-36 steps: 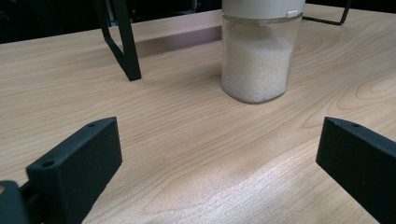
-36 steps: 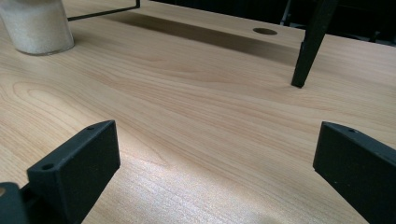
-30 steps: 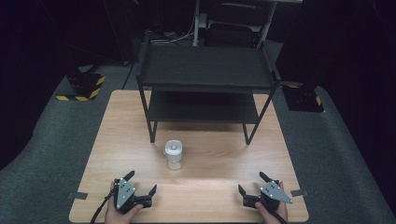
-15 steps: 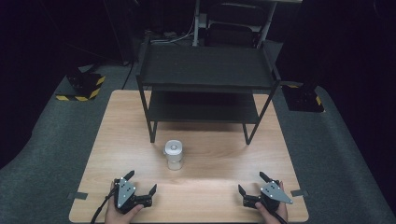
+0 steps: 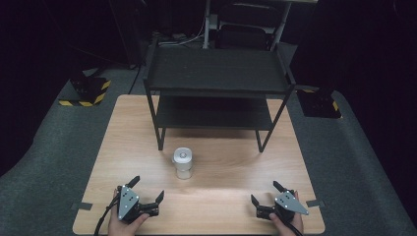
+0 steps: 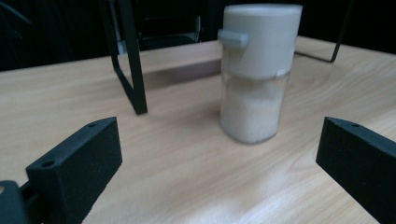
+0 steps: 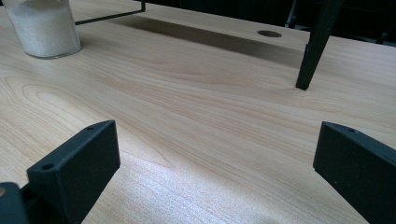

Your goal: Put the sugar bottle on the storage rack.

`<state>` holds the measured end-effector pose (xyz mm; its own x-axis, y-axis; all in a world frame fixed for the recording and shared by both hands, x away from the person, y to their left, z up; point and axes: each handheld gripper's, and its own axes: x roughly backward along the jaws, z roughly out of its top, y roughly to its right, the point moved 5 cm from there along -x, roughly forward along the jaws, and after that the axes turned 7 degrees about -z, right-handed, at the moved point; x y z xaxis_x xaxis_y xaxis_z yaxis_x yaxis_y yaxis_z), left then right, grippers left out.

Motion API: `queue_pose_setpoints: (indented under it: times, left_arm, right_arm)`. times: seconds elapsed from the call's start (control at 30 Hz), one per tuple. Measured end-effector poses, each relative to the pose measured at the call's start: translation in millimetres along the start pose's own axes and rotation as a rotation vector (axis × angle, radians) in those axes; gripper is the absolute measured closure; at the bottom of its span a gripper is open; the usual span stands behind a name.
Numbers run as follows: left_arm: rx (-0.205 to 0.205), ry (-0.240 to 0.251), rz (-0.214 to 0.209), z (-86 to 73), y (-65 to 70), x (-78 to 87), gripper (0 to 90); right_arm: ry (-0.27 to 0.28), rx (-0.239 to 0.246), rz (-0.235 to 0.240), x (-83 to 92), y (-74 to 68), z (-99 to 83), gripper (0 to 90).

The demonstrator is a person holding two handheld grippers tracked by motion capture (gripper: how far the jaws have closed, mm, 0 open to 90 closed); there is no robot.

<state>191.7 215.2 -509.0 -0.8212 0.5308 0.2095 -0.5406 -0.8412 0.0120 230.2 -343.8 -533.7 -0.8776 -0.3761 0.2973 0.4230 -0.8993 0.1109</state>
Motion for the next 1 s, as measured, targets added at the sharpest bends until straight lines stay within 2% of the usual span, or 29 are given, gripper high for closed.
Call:
queue_pose_setpoints:
  times: [0.27,0.47,0.73,0.8,0.83,0.9,1.0]
  left_arm:
    - [-0.009,0.049,0.003,22.1,5.9,-0.1,0.5]
    - [-0.012,0.058,-0.002,28.7,10.2,-6.7,0.5]
    - [-0.005,0.050,-0.018,28.7,22.3,-29.7,0.5]
    - [-0.004,0.045,-0.010,26.3,27.6,-40.5,0.6]
    - [-0.004,0.045,-0.010,26.3,27.6,-40.5,0.7]
    - [-0.014,0.031,0.013,23.5,34.1,-52.6,0.8]
    - [-0.013,0.024,0.016,20.9,37.1,-60.7,1.0]
  right_arm:
    - [-0.002,0.000,0.000,0.0,-0.1,0.2,0.1]
    - [-0.001,0.000,-0.001,0.1,-0.2,0.1,0.1]
    - [-0.001,-0.004,-0.001,0.1,0.0,0.1,0.1]
    - [-0.001,-0.005,0.000,0.1,0.2,0.0,0.1]
    - [-0.001,-0.005,0.000,0.1,0.2,0.0,0.1]
    - [0.001,-0.007,0.000,0.2,0.4,-0.3,0.1]
    - [0.002,-0.007,0.001,0.3,0.6,-0.5,0.1]
